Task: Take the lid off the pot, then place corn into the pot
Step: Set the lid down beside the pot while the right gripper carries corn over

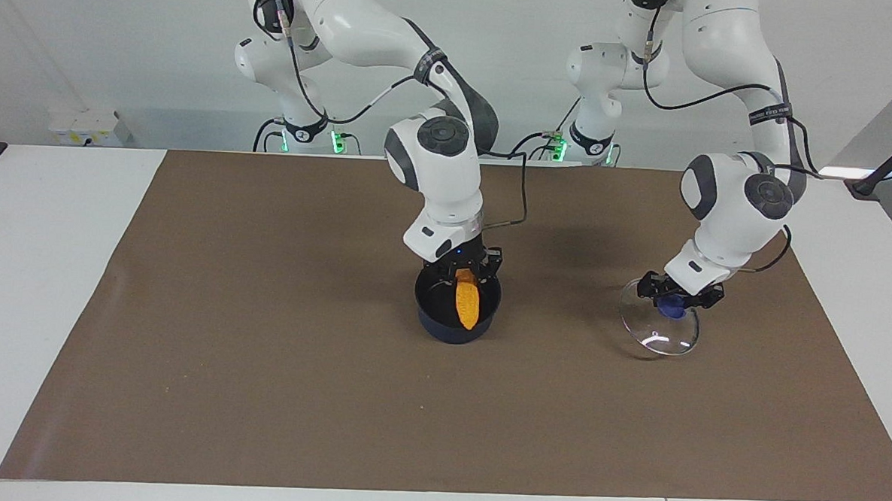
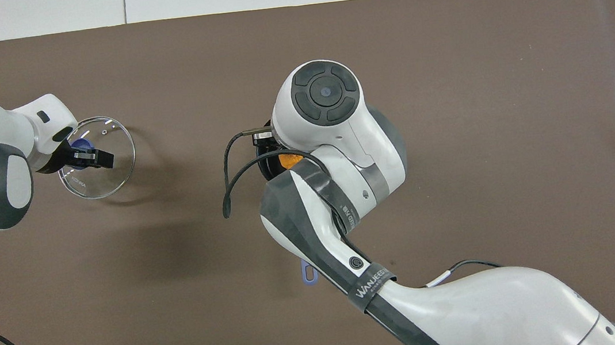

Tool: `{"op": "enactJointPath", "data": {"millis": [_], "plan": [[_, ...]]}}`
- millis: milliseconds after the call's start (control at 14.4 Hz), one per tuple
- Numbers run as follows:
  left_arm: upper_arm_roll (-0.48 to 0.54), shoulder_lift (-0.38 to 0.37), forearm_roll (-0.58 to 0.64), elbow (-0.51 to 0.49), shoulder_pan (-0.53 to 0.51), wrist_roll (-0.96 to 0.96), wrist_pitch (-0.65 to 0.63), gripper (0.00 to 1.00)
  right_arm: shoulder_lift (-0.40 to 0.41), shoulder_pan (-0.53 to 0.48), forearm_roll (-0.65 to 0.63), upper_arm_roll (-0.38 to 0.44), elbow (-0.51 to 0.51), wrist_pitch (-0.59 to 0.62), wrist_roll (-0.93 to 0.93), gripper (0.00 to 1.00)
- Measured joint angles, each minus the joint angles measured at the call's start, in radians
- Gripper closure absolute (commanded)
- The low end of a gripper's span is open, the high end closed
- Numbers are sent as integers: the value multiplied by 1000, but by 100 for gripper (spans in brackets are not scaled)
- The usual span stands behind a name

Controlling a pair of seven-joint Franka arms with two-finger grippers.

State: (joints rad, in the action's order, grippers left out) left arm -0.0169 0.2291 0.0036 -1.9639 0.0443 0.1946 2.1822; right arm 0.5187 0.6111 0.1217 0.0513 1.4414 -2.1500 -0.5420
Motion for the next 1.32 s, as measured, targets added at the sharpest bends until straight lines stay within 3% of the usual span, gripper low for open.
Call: {"op": "enactJointPath", "data": {"millis": [347,416,624,693,1317], "plan": [[-4,-5,0,-72,2,0,58,42,23,-11,0,0,29,-70,0,100],[-5,-5,0,-76,3,0,62,36,25,-11,0,-1,35,-79,0,100],[-8,-7,0,-85,3,0,72,4,23,-9,0,-1,39,-84,-23,94],[-8,-8,0,-85,3,0,73,0,21,-8,0,-1,42,-85,-30,96],[-10,-25,0,-66,4,0,63,0,6,2,0,-2,61,-69,-51,91]]}}
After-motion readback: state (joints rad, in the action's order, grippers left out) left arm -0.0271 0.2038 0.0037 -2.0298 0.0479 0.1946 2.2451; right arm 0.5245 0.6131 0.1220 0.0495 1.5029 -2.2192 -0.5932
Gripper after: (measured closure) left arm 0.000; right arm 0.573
